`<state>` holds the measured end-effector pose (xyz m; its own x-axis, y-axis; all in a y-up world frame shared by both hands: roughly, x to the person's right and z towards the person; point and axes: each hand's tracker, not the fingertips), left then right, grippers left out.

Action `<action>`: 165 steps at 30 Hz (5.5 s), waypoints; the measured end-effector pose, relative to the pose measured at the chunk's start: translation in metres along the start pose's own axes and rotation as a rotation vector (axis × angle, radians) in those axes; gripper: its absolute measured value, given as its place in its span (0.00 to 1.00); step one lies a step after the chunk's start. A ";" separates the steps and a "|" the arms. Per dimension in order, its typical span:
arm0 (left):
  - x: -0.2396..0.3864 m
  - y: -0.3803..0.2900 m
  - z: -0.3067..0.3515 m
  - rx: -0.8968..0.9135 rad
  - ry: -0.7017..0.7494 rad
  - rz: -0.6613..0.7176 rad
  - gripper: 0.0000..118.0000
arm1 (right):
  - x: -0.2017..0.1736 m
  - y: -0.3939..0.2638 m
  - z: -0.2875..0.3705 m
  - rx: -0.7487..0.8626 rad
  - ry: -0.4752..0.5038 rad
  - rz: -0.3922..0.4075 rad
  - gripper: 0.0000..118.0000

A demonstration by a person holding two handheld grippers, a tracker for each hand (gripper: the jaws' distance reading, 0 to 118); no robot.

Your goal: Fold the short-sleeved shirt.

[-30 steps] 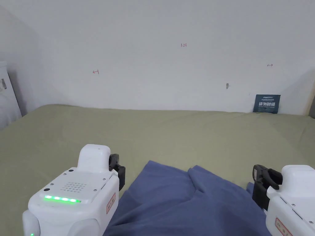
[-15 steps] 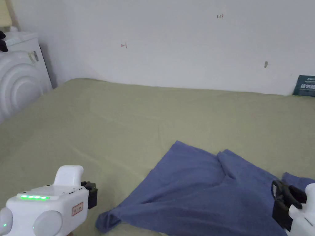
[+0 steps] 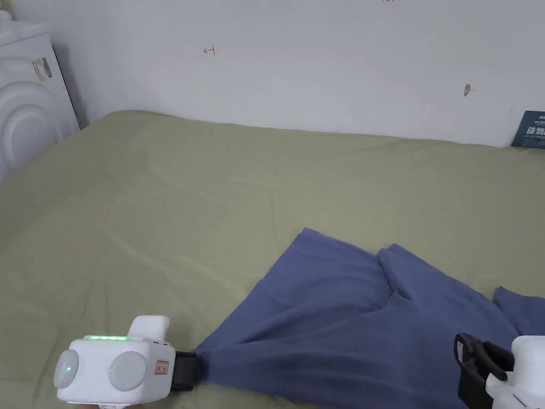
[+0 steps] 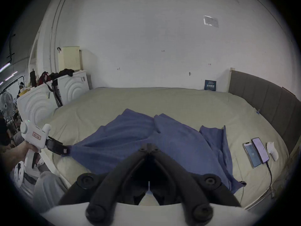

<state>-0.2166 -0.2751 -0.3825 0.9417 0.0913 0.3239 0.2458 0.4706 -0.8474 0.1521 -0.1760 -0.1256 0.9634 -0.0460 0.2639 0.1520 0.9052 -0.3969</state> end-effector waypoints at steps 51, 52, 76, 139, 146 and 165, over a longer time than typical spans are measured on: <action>0.016 0.008 0.019 0.040 0.002 -0.042 0.04 | 0.164 0.099 -0.192 -0.401 0.020 0.063 0.05; 0.017 0.011 0.024 0.049 -0.001 -0.045 0.04 | 0.166 0.104 -0.181 -0.379 0.019 0.055 0.05; 0.103 0.232 0.286 0.666 -0.069 -0.090 0.04 | 0.157 0.304 0.098 0.253 -0.128 0.058 0.05; 0.116 0.322 0.033 0.457 0.069 -0.129 0.04 | 0.205 0.228 -0.187 -0.023 -0.167 -0.098 0.05; 0.075 0.200 0.020 0.337 0.027 -0.107 0.04 | 0.189 0.101 -0.103 -0.118 -0.125 -0.171 0.05; 0.016 -0.023 0.070 0.197 -0.005 -0.103 0.04 | 0.136 -0.056 0.056 -0.245 -0.102 -0.144 0.05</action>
<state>-0.2238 -0.2229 -0.3282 0.9126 0.0385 0.4071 0.2902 0.6403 -0.7112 0.2618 -0.2090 -0.0181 0.9029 -0.1124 0.4148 0.3458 0.7630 -0.5461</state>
